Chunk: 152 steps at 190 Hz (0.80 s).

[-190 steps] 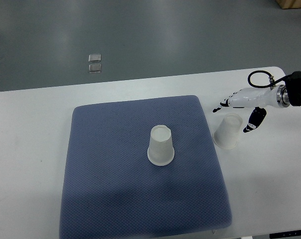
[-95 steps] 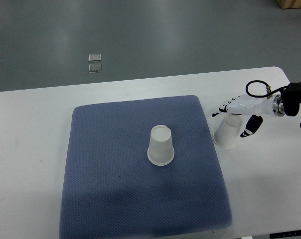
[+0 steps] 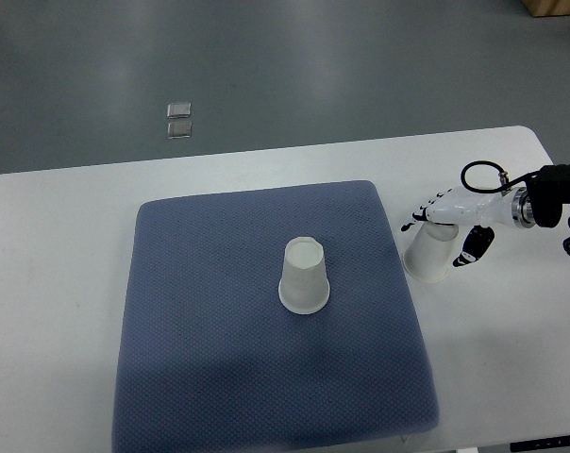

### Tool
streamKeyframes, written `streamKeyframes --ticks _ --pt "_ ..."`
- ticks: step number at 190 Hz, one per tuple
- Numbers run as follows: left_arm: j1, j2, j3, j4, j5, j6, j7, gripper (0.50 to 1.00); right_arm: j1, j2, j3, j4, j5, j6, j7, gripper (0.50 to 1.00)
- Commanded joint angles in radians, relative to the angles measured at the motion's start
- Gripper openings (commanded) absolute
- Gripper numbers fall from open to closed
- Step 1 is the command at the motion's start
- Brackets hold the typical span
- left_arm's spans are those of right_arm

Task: Stack paper cups
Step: 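Close the right hand fingers around the upside-down white paper cup, then lift the cup with the right hand and carry it over the cup on the pad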

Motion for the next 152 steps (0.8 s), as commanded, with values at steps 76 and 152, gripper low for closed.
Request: streamKeyframes --ticks 76,152 --pt "0.000 0.000 0.000 0.000 0.000 0.000 0.000 1.000 0.007 0.001 0.000 -0.001 -0.012 0.001 -0.005 0.654" --pt "0.000 0.000 0.000 0.000 0.000 0.000 0.000 1.000 0.026 -0.006 0.000 0.000 -0.013 0.002 -0.005 0.605"
